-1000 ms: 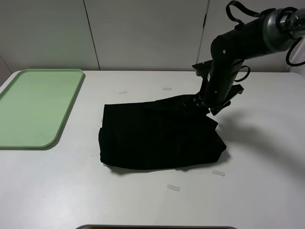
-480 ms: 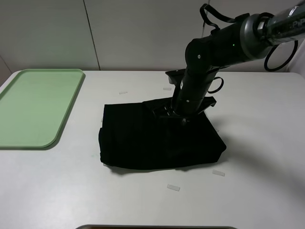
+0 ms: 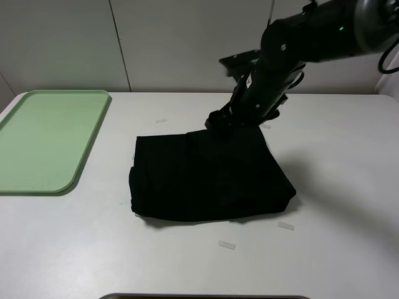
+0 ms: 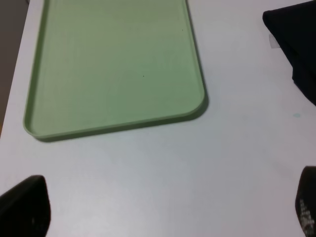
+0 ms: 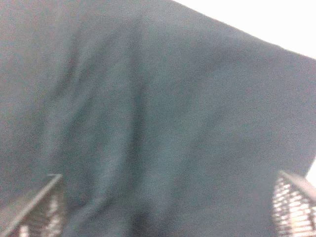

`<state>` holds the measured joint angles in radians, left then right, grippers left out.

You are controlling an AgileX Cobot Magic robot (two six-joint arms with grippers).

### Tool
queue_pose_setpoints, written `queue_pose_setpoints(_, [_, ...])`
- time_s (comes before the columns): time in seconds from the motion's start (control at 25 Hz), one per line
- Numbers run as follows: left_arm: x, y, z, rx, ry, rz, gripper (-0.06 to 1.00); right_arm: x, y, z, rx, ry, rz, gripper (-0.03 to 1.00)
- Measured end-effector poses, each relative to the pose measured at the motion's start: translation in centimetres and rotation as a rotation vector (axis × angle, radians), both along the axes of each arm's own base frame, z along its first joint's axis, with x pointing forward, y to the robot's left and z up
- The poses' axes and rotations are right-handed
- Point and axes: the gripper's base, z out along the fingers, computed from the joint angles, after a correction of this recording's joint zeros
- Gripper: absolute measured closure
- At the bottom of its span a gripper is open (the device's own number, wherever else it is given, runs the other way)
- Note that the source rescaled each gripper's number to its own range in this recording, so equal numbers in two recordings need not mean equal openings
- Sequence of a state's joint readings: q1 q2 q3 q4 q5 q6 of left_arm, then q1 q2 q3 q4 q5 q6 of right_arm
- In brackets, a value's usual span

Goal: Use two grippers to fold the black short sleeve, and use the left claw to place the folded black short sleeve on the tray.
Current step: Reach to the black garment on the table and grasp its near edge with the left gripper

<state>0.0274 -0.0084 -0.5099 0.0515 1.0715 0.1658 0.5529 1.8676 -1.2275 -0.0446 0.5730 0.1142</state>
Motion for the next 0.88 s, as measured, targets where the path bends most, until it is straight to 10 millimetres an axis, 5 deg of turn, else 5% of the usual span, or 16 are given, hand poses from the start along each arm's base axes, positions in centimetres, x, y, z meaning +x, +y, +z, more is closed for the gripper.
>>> queue_pose_setpoints(0.24, [0.0,0.0,0.0,0.000,0.000,0.000,-0.05,0.9,-4.5,5.5,0.007,-0.154,-0.065,-0.03])
queue_pose_setpoints(0.44, [0.0,0.0,0.0,0.000,0.000,0.000,-0.05,-0.7,-8.5,11.8,0.022,-0.312,-0.100,-0.03])
queue_pose_setpoints(0.48, [0.0,0.0,0.0,0.000,0.000,0.000,-0.05,-1.9,-10.2,14.5,0.026,-0.378,-0.121,-0.03])
queue_pose_setpoints(0.64, [0.0,0.0,0.0,0.000,0.000,0.000,-0.05,-5.4,-13.5,18.7,0.025,-0.446,-0.191,-0.03])
queue_pose_setpoints(0.88, [0.0,0.0,0.0,0.000,0.000,0.000,-0.05,-12.1,-15.7,21.1,0.028,-0.551,-0.175,-0.03])
